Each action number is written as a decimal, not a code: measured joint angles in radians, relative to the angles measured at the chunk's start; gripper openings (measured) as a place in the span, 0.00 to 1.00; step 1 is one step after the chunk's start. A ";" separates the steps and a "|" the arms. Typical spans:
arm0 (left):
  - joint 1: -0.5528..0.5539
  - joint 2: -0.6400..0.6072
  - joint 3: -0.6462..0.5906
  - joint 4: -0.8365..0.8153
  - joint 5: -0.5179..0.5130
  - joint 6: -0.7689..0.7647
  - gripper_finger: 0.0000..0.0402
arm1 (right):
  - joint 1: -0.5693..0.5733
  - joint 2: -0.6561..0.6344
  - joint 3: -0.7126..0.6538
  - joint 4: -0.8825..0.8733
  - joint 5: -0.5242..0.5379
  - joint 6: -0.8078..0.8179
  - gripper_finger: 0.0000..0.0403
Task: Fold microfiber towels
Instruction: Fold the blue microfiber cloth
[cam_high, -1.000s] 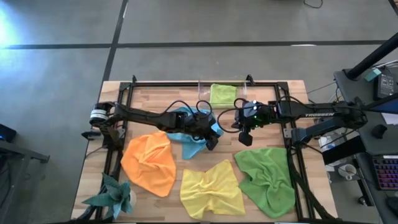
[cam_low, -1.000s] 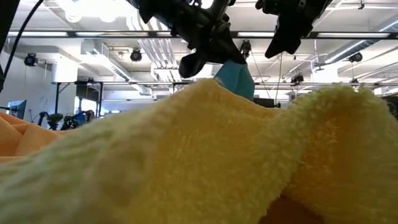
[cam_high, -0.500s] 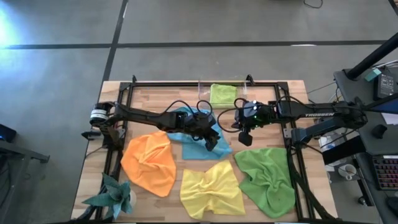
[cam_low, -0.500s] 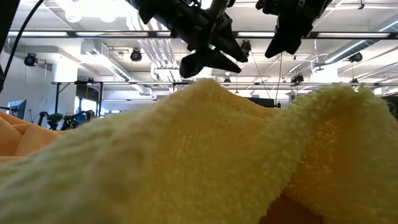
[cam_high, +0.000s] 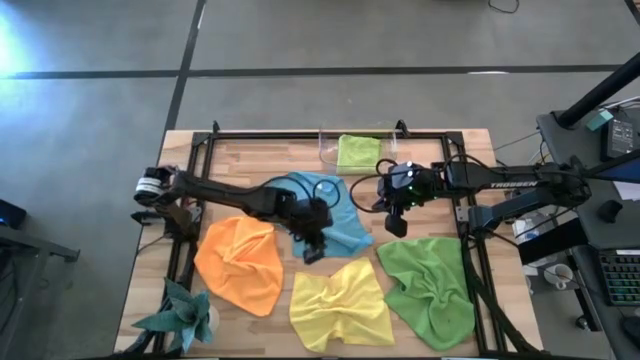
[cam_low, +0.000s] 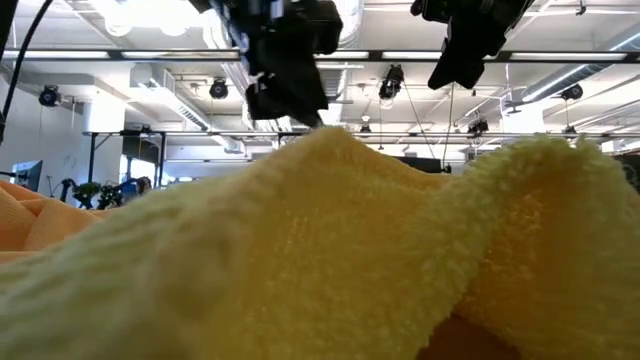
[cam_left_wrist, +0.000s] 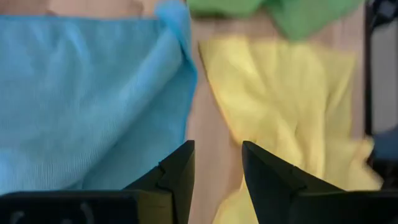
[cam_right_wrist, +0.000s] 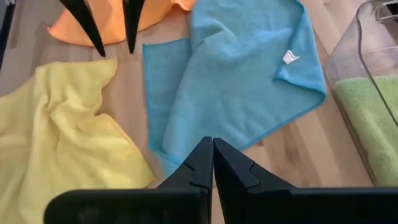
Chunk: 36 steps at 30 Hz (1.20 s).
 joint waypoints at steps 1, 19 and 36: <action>-0.014 0.000 0.000 -0.028 -0.015 0.021 0.29 | 0.000 0.000 0.000 0.001 0.000 -0.001 0.02; -0.182 0.026 -0.159 -0.097 -0.246 0.077 0.29 | 0.000 0.006 -0.001 0.004 0.000 0.010 0.02; -0.174 0.141 -0.201 -0.008 -0.337 0.053 0.29 | 0.000 0.006 -0.005 0.009 0.001 0.010 0.02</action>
